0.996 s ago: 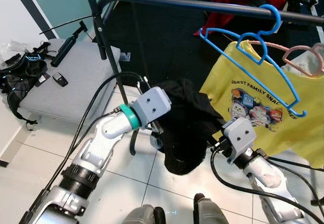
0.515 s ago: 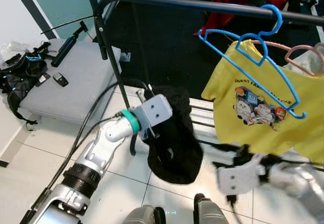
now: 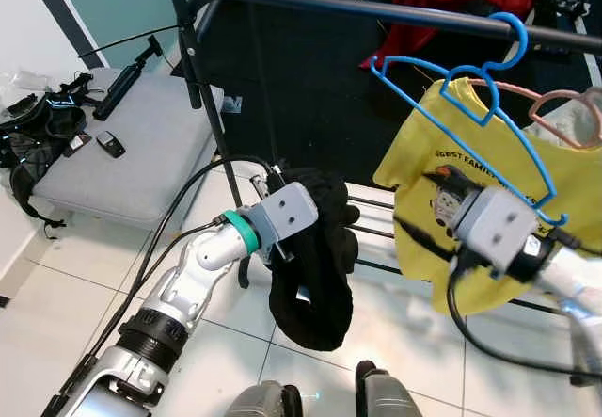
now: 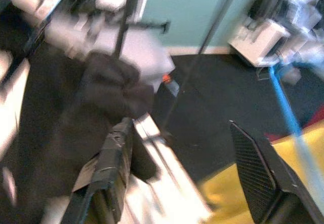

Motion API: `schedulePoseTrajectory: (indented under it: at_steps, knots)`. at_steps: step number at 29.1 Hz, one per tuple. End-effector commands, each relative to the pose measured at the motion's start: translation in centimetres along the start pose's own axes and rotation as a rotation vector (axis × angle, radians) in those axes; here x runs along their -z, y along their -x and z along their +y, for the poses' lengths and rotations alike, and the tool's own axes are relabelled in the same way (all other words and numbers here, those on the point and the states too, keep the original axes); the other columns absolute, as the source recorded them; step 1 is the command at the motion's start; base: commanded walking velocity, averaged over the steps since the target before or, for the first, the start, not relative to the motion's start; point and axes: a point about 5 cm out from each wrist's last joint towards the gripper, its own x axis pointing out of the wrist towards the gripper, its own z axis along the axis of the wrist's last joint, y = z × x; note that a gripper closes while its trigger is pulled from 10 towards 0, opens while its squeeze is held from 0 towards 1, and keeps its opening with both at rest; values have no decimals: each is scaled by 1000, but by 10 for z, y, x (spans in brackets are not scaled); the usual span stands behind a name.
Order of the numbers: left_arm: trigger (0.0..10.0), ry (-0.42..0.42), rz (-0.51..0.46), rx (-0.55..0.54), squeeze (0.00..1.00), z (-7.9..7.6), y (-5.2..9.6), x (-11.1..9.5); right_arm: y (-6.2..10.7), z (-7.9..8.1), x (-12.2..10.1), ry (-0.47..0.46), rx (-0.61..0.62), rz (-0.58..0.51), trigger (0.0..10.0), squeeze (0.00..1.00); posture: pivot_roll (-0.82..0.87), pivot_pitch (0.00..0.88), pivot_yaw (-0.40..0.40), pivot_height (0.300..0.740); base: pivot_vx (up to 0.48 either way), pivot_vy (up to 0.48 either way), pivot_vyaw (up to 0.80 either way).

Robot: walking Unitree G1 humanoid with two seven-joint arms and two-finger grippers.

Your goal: Hang hanger

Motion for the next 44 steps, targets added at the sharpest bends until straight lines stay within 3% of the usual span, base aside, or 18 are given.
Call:
schedulePoseTrajectory:
  at_steps: [1, 2, 4, 9, 10, 11, 12, 15, 16, 17, 18, 19, 21, 22, 24, 28, 34, 44]
  knots:
    - [0, -4, -19, -30, 0, 5, 0, -4, 1, 13, 13, -145, 38, 25, 10000, 0, -161, 132, 123, 740, 0, 0, 0]
    - [0, -4, -19, -30, 0, 5, 0, -4, 1, 13, 13, -145, 38, 25, 10000, 0, -161, 132, 123, 740, 0, 0, 0]
    - [0, -3, -25, -40, 0, 7, -1, -6, 1, 40, 22, -336, 41, 7, 10000, 0, -161, 137, 125, 740, 0, 0, 0]
    - [0, 3, -33, -47, 0, 8, -4, -8, -3, 60, 38, -501, 114, 15, 10000, 0, -163, 141, 129, 740, 0, 0, 0]
    - [0, 6, -38, -48, 0, 7, -5, -10, -6, 66, 47, -652, 184, 16, 10000, 0, -163, 141, 129, 740, 0, 0, 0]
    - [0, 6, -38, -48, 0, 7, -5, -10, -6, 66, 47, -652, 184, 16, 10000, 0, -163, 141, 129, 740, 0, 0, 0]
    - [0, 8, -42, -49, 0, 6, -7, -11, -10, 72, 54, -771, 242, 23, 10000, 0, -156, 142, 128, 740, 0, 0, 0]
    - [0, 12, -46, -52, 0, 5, -9, -13, -15, 79, 60, -917, 284, 36, 10000, 0, -152, 143, 128, 740, 0, 0, 0]
    - [0, 12, -46, -52, 0, 5, -9, -13, -15, 79, 60, -917, 284, 36, 10000, 0, -152, 143, 128, 740, 0, 0, 0]
    - [0, 14, -48, -54, 0, 5, -9, -14, -18, 85, 61, -751, 231, 119, 10000, 0, -147, 145, 126, 740, 0, 0, 0]
    - [0, 14, -48, -54, 0, 5, -9, -14, -18, 85, 61, -751, 231, 119, 10000, 0, -147, 145, 126, 740, 0, 0, 0]
    - [0, 16, -48, -56, 0, 5, -10, -14, -20, 91, 63, -558, 170, 192, 10000, 0, -147, 145, 126, 740, 0, 0, 0]
    - [0, 16, -48, -56, 0, 5, -10, -14, -20, 91, 63, -558, 170, 192, 10000, 0, -147, 145, 126, 740, 0, 0, 0]
    - [0, 18, -49, -56, 0, 4, -10, -14, -20, 95, 67, -385, 121, 247, 10000, 0, -151, 147, 123, 740, 0, 0, 0]
    - [0, 18, -49, -56, 0, 4, -10, -14, -20, 95, 67, -385, 121, 247, 10000, 0, -151, 147, 123, 740, 0, 0, 0]
    - [0, 23, -49, -58, 0, 3, -11, -14, -20, 101, 75, -199, 124, 298, 10000, 0, -149, 148, 127, 740, 0, 0, 0]
    - [0, 24, -49, -58, 0, 4, -12, -15, -20, 103, 83, -163, 168, 341, 10000, 0, -149, 149, 132, 740, 0, 0, 0]
    - [0, 28, -60, -59, 0, 6, -15, -19, -26, 97, 109, -285, 295, 430, 10000, 0, -134, 148, 144, 740, 0, 0, 0]
